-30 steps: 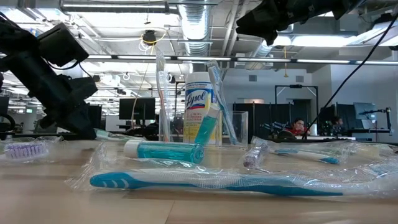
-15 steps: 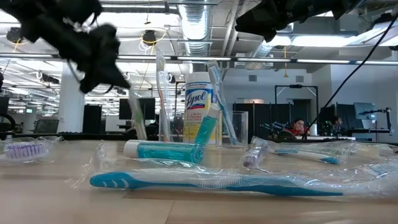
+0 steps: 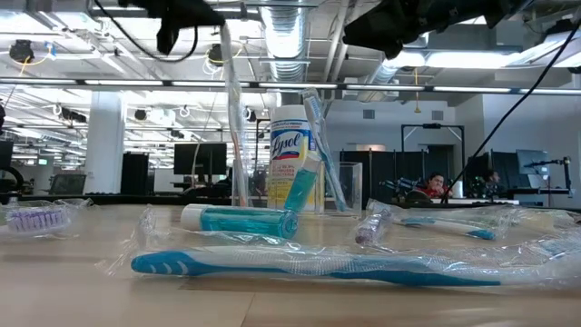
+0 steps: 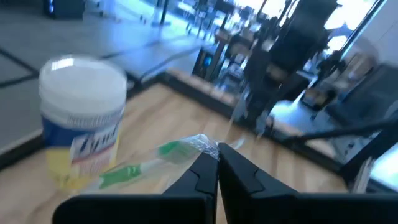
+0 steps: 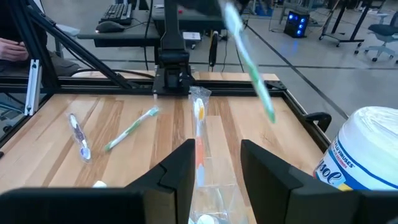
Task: Pick & Place toothbrushing station
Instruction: Put the top green toothbrush into the transparent organizer
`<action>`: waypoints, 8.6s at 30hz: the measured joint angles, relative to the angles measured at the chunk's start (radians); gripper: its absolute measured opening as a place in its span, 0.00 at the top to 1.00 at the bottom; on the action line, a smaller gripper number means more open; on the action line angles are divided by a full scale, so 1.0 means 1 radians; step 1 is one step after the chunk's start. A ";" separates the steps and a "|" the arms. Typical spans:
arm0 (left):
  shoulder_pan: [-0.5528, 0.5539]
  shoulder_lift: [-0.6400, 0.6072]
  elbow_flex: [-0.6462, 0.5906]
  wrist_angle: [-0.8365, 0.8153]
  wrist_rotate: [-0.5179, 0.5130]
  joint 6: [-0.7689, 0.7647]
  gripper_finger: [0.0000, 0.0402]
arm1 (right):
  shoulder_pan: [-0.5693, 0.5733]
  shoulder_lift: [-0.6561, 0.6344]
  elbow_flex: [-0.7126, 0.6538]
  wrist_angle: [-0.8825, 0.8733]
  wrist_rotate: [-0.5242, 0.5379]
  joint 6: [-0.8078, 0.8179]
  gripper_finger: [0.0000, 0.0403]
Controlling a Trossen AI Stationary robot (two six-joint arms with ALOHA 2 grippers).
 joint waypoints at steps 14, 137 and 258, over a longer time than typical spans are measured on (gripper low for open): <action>-0.060 0.140 0.149 0.038 0.030 0.020 1.00 | -0.003 0.000 0.001 0.106 0.000 -0.068 0.71; -0.060 0.507 0.285 0.302 0.159 0.082 0.97 | 0.000 0.233 0.080 0.280 -0.001 -0.198 0.98; -0.053 0.458 0.284 0.147 0.125 0.262 0.78 | -0.223 0.595 -0.373 1.168 -0.164 0.196 0.61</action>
